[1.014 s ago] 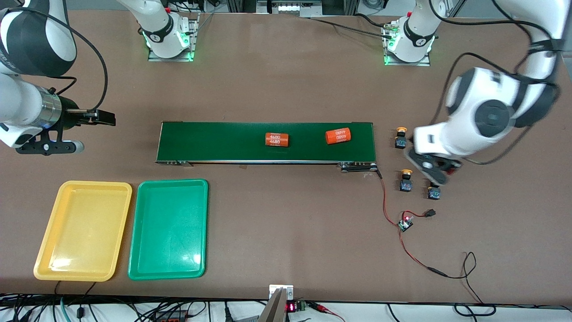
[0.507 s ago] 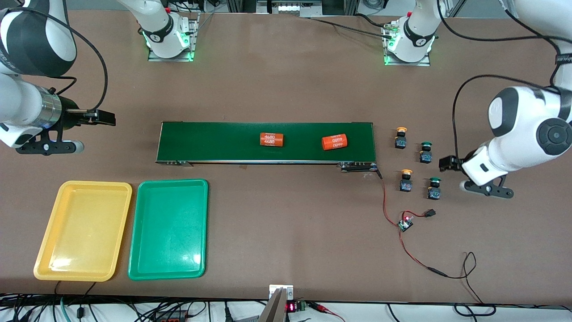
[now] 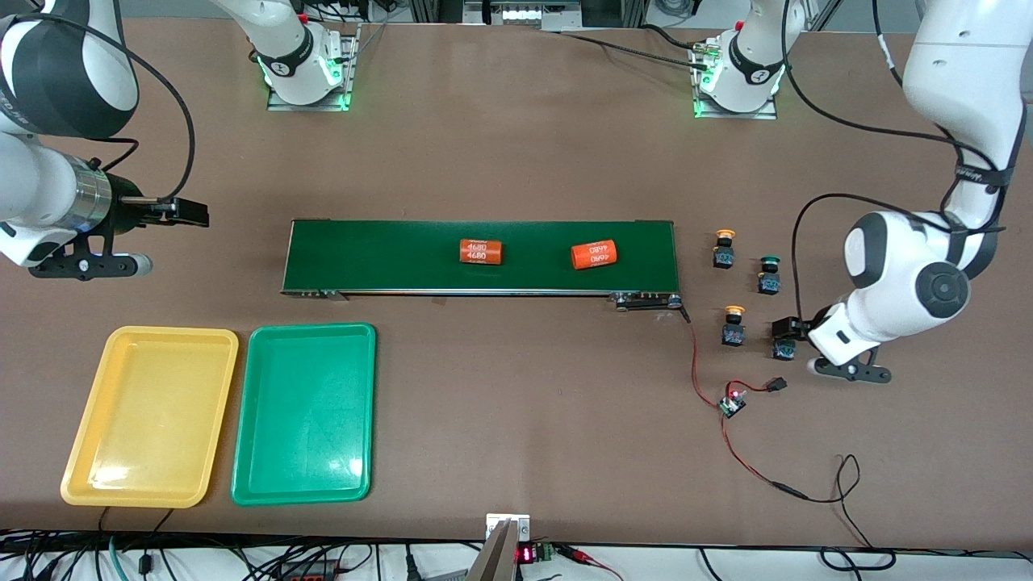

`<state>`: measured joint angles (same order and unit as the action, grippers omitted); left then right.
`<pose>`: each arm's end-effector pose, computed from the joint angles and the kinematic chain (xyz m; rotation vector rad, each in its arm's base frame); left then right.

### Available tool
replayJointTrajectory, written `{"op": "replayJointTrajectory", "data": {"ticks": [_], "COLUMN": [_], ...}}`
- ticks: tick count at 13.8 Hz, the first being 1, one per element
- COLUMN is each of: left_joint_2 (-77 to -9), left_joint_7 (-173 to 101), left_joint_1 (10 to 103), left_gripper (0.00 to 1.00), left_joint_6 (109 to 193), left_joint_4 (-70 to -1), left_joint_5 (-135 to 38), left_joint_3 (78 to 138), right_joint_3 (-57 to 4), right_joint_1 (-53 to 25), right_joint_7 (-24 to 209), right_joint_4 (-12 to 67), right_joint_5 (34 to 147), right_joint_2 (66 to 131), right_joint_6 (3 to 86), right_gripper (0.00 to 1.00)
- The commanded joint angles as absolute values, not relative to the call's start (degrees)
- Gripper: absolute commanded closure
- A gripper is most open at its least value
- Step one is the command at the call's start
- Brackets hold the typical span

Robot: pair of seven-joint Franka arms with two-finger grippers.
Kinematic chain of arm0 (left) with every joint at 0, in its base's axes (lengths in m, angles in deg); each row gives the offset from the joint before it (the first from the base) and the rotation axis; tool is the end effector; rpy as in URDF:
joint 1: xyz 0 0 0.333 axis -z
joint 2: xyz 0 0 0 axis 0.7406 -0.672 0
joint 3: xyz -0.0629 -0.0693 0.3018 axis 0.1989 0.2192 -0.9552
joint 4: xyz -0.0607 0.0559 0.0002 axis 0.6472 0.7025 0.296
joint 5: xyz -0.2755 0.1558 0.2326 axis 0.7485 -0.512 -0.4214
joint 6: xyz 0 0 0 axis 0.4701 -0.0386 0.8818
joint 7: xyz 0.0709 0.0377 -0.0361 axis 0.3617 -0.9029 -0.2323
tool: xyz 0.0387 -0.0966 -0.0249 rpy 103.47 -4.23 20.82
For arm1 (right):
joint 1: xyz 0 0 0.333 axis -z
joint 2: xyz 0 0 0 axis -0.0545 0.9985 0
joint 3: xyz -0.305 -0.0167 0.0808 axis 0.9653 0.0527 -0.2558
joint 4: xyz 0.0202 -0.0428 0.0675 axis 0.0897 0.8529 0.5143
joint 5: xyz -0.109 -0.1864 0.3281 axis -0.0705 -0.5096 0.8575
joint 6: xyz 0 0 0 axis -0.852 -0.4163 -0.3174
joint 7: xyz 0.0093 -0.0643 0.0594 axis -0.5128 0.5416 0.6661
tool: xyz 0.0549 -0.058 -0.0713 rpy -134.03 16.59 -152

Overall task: Sort buttons by color to trays
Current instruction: 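Carry the second battery onto the belt and release it, then place a green-capped button on the belt while the right gripper approaches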

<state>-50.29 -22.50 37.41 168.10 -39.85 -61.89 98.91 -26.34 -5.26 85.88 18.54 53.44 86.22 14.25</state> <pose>0.6479 0.0200 0.2224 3.0975 -0.2041 -0.0521 0.5875 0.0308 0.5062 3.0798 0.0295 -0.4398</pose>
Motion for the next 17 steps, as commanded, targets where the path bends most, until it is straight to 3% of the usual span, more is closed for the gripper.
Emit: {"op": "replayJointTrajectory", "data": {"ticks": [1,5,8,9,14,17], "left_joint_2": [-52.54,-53.96,-53.52,-52.91,-46.76,-43.59], "left_joint_7": [-22.37,-16.49,-17.18,-17.53,-20.50,-33.92], "left_joint_1": [38.64,38.47,38.38,38.38,38.20,38.02], "left_gripper": [0.07,0.28,0.77,0.84,0.84,0.84], "left_joint_6": [171.52,172.15,171.36,170.83,156.28,146.33], "left_joint_4": [-40.46,-40.82,-40.56,-40.29,-36.87,-37.04], "left_joint_5": [-61.48,-61.66,-61.75,-61.75,-61.05,-60.96], "left_joint_3": [97.93,96.53,96.44,96.44,100.73,108.46], "right_joint_3": [-26.42,-26.42,-26.69,-26.78,-26.95,-26.95], "right_joint_1": [-5.22,-5.75,-6.01,-6.10,-10.75,-13.74], "right_joint_7": [86.62,86.62,85.92,85.65,81.70,78.64], "right_joint_4": [18.93,28.38,43.67,45.46,49.51,49.52], "right_joint_5": [54.39,54.47,54.56,54.56,54.56,54.56], "right_joint_2": [85.99,80.48,71.43,70.44,68.50,68.76], "right_joint_6": [13.81,21.68,34.25,35.51,38.41,38.95], "right_gripper": [0.00,0.00,0.00,0.00,0.00,0.00]}}
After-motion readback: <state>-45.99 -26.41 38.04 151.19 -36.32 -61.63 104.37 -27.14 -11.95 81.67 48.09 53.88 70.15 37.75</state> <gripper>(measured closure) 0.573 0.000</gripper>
